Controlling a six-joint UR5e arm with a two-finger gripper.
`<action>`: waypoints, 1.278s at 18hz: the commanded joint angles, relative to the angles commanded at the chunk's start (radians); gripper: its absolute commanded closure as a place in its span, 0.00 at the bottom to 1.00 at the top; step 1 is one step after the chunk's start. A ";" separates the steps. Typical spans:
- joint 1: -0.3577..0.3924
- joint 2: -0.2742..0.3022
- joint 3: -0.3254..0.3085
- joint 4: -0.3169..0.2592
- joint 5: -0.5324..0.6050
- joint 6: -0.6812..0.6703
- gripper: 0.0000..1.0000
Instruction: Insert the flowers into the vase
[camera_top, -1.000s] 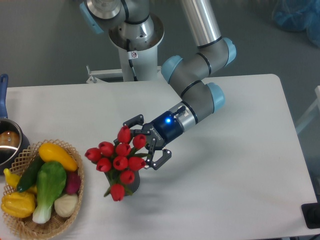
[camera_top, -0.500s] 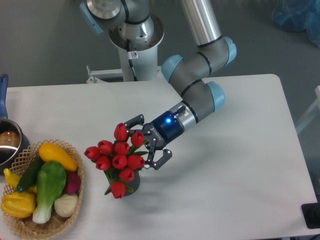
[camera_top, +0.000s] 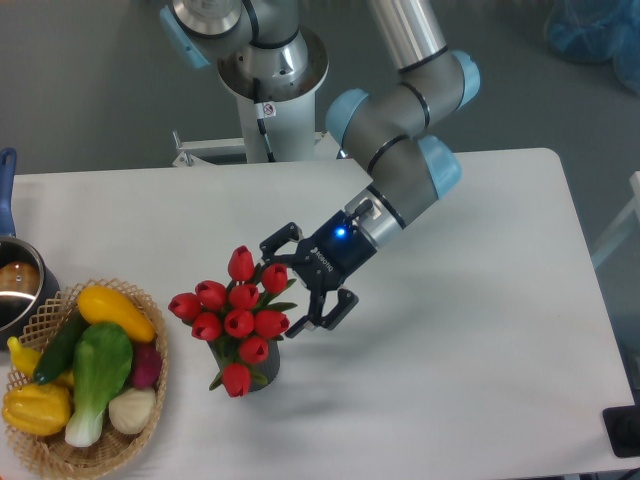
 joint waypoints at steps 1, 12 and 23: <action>0.014 0.021 0.000 -0.020 0.026 0.000 0.00; 0.172 0.114 0.132 -0.080 0.549 -0.074 0.00; 0.382 0.330 0.167 -0.222 0.861 0.205 0.00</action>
